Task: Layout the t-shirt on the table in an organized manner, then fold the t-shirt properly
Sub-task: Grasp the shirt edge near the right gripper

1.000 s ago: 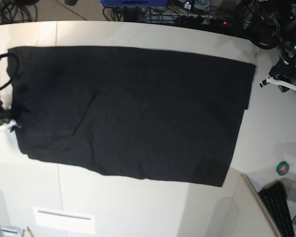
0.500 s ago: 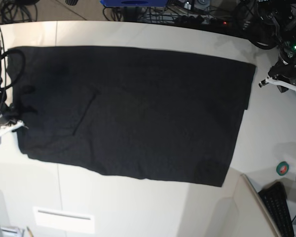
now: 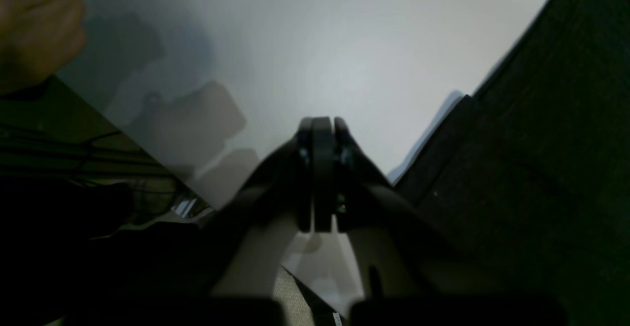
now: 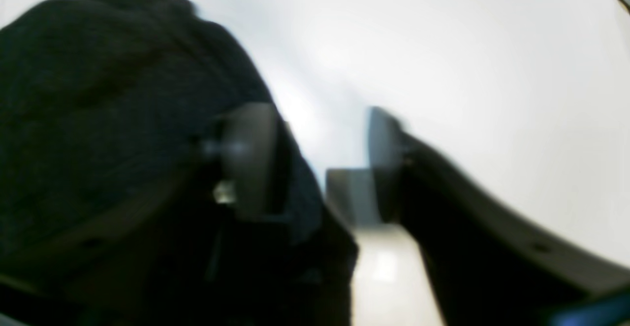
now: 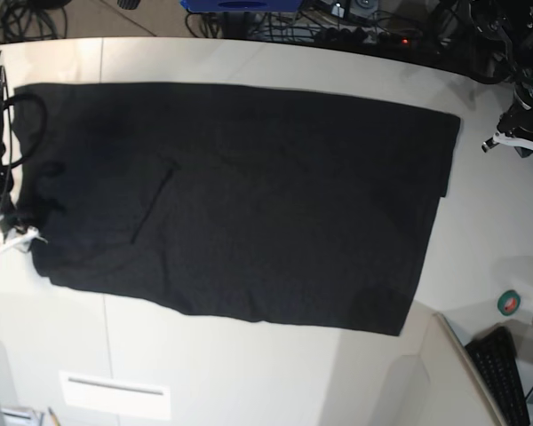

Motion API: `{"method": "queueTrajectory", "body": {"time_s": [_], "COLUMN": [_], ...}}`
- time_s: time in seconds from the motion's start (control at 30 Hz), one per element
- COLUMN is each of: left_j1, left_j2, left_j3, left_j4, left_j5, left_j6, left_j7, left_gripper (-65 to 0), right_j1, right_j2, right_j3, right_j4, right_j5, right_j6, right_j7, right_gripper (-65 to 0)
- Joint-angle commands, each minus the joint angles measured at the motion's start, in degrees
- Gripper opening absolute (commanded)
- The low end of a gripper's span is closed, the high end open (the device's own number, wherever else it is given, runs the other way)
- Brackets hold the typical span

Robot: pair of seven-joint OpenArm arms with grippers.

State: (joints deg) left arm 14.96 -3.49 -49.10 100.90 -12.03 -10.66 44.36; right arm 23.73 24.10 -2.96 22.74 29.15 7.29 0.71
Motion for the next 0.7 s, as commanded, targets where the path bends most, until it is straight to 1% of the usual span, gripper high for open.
{"method": "queueTrajectory", "body": {"time_s": [0.0,0.1,0.2,0.23,0.27,0.3,0.33,0.37,0.4,0.43,0.57,0.67], "left_j1": [-0.1,-0.1,-0.3,-0.3,-0.3,-0.3,-0.2,-0.1,-0.1,-0.1,-0.2,-0.3], "left_j2": [-0.8,-0.9,-1.0,-1.0,-1.0,-1.0,-1.0,-1.0,-1.0,-1.0,-1.0,-1.0], "left_j3": [-0.3,-0.3,-0.3,-0.3,-0.3,-0.3,-0.3,-0.3,-0.3,-0.3,-0.3,-0.3], "left_j4": [0.8,-0.7,-2.4,-2.7,-3.1,-3.2,-3.2,-3.2,-3.1,-3.1,-2.9,-3.1], "left_j5": [-0.2,-0.2,-0.2,-0.2,-0.2,-0.2,-0.2,-0.2,-0.2,-0.2,-0.2,-0.2], "left_j6": [0.1,0.1,0.1,0.1,0.1,0.1,0.1,0.1,0.1,0.1,0.1,0.1], "left_j7": [-1.2,-1.2,-1.2,-1.2,-1.2,-1.2,-1.2,-1.2,-1.2,-1.2,-1.2,-1.2], "left_gripper": [-65.0,-65.0,-65.0,-65.0,-65.0,-65.0,-65.0,-65.0,-65.0,-65.0,-65.0,-65.0], "right_j1": [1.2,1.1,0.6,0.5,0.5,0.4,0.4,0.3,0.2,0.2,-1.0,-6.3], "right_j2": [1.1,0.2,0.0,-0.1,-0.1,-0.1,-0.1,-0.1,-0.1,-0.1,-0.1,0.0], "right_j3": [0.2,-0.1,-0.2,-0.2,-0.1,0.1,0.2,0.2,0.2,0.2,0.3,0.3], "right_j4": [0.8,0.7,0.7,0.7,0.7,0.7,0.7,0.7,0.7,0.7,4.0,14.0], "right_j5": [0.2,-0.1,-0.1,-0.1,-0.1,-0.1,-0.1,-0.1,-0.1,0.0,0.2,0.2], "right_j6": [-0.1,-0.1,-0.1,-0.1,-0.1,-0.1,-0.1,-0.1,-0.1,-0.1,-0.1,-0.2], "right_j7": [1.3,1.2,1.2,1.2,1.1,1.0,1.0,1.0,1.0,1.1,1.0,0.7], "right_gripper": [-28.1,-28.1,-28.2,-28.7,-30.6,-35.9,-44.0,-52.5,-63.5,-65.0,-65.0,-65.0]}}
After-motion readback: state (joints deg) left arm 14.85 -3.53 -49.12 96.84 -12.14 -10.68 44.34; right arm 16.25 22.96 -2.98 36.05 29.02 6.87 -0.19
